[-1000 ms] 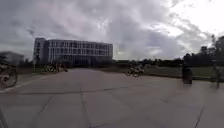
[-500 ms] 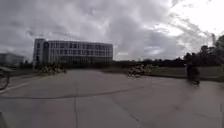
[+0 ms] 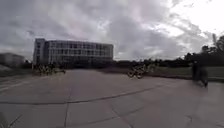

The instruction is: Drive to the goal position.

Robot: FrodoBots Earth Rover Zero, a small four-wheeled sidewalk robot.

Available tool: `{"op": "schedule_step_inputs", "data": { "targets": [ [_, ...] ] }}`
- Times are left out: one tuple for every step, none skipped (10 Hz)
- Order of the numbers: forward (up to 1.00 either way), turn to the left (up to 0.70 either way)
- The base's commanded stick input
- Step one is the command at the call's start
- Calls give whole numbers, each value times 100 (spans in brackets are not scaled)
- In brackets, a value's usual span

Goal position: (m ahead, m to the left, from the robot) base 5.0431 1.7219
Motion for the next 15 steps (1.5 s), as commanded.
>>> {"op": "schedule_step_inputs", "data": {
  "targets": [
    [70,0],
    [70,0],
    [70,0],
    [70,0],
    [70,0],
    [70,0],
    [70,0],
    [70,0],
    [70,0],
    [70,0],
    [70,0],
    [70,0],
    [70,0],
    [70,0],
    [70,0]
  ]
}}
